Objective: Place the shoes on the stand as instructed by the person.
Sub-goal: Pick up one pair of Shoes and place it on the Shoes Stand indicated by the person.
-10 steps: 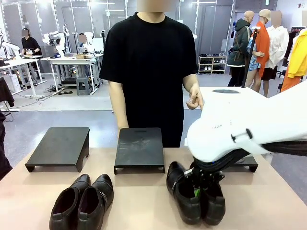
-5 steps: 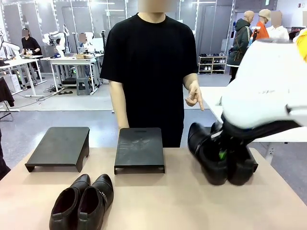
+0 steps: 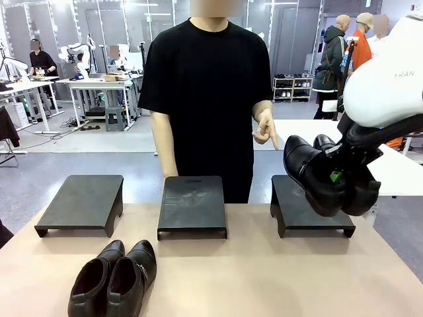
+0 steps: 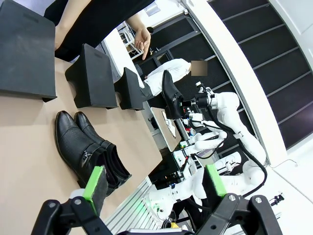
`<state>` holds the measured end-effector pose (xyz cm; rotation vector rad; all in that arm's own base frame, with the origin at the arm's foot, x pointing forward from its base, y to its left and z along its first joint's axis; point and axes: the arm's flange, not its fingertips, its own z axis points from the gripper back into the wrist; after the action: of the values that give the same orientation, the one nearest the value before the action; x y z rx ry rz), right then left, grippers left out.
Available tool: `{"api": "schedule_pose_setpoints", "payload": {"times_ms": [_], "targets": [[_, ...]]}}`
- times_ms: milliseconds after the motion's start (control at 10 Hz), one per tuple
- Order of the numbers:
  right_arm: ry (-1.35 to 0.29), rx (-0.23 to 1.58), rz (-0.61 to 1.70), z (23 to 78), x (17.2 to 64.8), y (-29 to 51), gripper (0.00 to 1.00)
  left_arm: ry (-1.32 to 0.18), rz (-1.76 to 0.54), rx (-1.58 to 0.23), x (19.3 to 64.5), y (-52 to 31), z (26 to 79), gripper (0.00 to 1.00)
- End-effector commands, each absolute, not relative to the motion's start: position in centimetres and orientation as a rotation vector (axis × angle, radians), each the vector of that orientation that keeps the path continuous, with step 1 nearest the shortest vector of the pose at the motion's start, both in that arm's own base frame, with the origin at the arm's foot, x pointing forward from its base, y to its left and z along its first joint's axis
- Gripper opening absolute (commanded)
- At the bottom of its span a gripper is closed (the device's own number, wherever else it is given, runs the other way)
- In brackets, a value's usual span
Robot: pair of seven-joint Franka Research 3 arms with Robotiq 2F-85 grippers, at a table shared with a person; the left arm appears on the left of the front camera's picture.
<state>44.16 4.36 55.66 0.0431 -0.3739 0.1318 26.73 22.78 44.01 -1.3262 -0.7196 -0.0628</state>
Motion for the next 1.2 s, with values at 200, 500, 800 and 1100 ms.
{"api": "schedule_pose_setpoints", "payload": {"times_ms": [200,500,800,1100], "targets": [[-0.418,0.099,0.176,55.8,48.0,2.2,0.0,-0.711,-0.084,-1.329,26.5,22.9,44.1,1.0],[-0.37,0.055,0.159,54.9,47.4,2.6,0.0,-0.711,-0.084,-1.329,26.5,22.9,44.1,1.0],[-0.37,0.055,0.159,54.9,47.4,2.6,0.0,-0.711,-0.084,-1.329,26.5,22.9,44.1,1.0],[-0.36,0.024,0.185,52.1,50.2,2.5,0.07,-0.711,-0.084,-1.329,26.5,22.9,44.1,1.0]]}}
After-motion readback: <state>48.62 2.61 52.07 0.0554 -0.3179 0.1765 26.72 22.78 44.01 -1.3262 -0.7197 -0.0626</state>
